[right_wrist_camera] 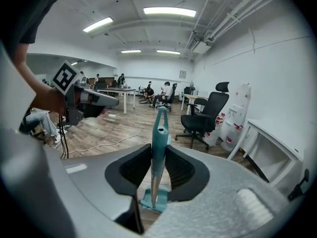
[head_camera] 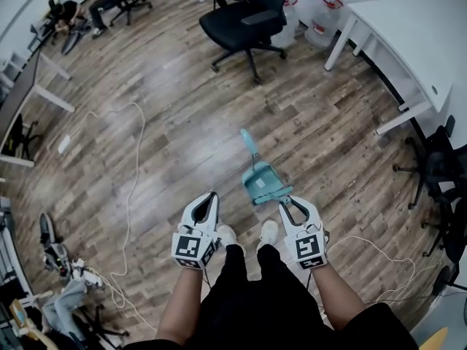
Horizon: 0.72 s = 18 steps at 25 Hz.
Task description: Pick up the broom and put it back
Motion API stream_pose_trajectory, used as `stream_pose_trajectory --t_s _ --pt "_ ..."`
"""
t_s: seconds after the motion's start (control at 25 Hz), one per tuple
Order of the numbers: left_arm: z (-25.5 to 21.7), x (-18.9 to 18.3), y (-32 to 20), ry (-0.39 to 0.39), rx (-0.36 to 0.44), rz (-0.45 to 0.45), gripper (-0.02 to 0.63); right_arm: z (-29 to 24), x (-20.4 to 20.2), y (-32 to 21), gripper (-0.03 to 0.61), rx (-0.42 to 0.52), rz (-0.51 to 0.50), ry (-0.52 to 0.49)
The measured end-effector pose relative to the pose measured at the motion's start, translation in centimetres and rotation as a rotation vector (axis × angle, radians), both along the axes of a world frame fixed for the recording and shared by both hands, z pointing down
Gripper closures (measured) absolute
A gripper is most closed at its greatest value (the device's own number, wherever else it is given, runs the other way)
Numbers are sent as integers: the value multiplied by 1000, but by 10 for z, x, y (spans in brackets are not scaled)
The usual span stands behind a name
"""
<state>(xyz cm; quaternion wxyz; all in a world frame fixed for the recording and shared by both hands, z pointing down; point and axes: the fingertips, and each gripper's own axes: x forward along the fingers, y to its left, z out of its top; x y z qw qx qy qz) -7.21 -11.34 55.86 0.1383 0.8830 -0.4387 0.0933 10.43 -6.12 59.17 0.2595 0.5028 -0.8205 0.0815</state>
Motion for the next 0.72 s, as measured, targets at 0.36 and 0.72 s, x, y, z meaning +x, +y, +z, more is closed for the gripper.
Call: stream_pose_trajectory --t_s 0.36,0.72 --pt "23 -2 15 -15 -36 -6 595 62 3 31 485 -118 -42 121" --pt "41 -1 25 -40 -65 -2 595 123 0 37 488 -261 -57 137"
